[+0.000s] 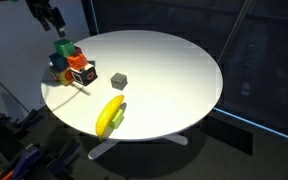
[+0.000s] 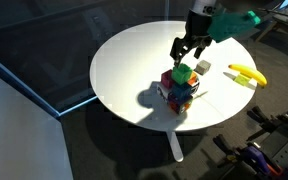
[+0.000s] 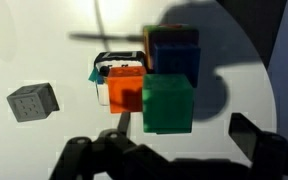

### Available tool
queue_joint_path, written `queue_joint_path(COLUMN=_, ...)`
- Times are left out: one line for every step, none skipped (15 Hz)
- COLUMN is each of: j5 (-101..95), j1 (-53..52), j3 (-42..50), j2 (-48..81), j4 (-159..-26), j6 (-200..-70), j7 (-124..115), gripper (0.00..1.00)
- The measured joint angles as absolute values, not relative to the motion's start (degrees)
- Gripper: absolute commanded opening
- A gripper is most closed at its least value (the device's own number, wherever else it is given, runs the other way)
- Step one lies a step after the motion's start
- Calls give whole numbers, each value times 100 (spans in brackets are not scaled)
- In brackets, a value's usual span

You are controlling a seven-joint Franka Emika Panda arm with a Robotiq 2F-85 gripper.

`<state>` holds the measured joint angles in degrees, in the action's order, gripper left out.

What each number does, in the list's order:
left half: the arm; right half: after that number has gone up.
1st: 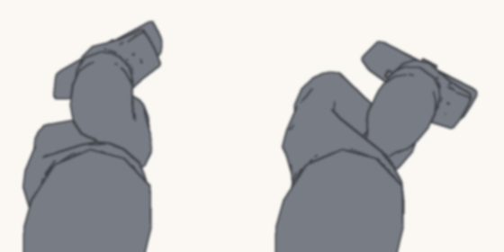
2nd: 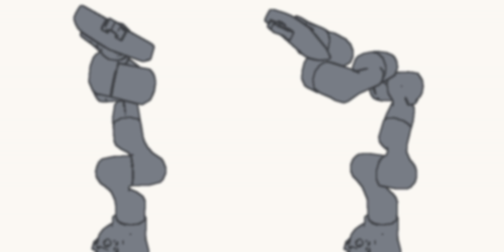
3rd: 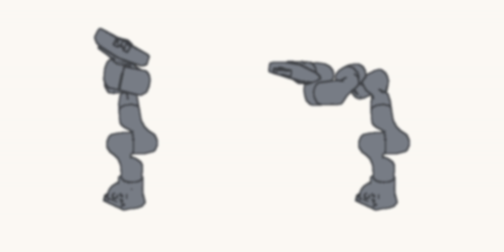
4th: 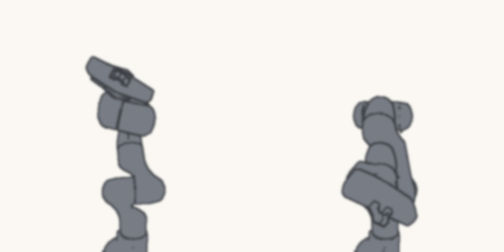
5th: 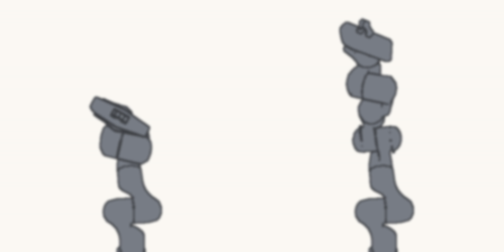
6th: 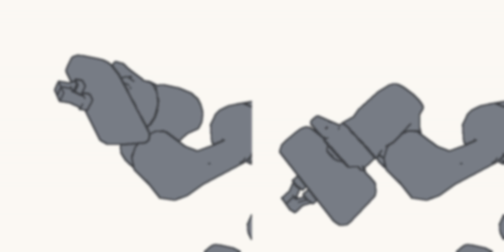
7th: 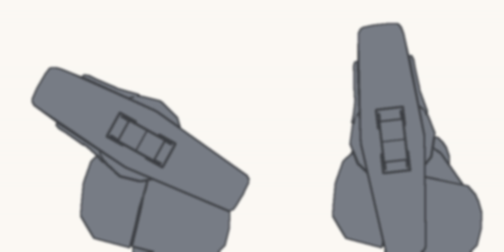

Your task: Put the green block on the grey block

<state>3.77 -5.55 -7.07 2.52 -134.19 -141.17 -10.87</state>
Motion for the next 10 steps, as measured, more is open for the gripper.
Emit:
queue_joint_path(j5=370, j1=-555, j3=-694, j2=361, j4=-13332, j6=-14117, j7=-1056, gripper=100)
queue_joint_path(j5=365, j1=-555, j3=-685, j2=467, j4=-13254, j6=-14116, j7=-1019, gripper=100)
queue_joint_path(j5=360, j1=-555, j3=-678, j2=564, j4=-13181, j6=-14117, j7=-983, gripper=100)
queue_joint_path(j5=349, j1=-555, j3=-671, j2=658, j4=-13120, j6=-14116, j7=-954, gripper=100)
queue_joint_path(j5=342, j1=-555, j3=-663, j2=747, j4=-13059, j6=-14117, j7=-921, gripper=100)
queue_joint_path(j5=342, j1=-555, j3=-655, j2=830, j4=-13011, j6=-14117, j7=-879, gripper=100)
queue_joint_path(j5=341, j1=-555, j3=-649, j2=903, j4=-12971, j6=-14117, j7=-849, gripper=100)
queue_joint_path(j5=341, j1=-555, j3=-644, j2=976, j4=-12934, j6=-14117, j7=-823, gripper=100)
queue_joint_path(j5=341, j1=-555, j3=-640, j2=1039, j4=-12901, j6=-14117, j7=-797, gripper=100)
queue_joint_path(j5=341, j1=-555, j3=-636, j2=1093, j4=-12878, j6=-14117, j7=-772, gripper=85)
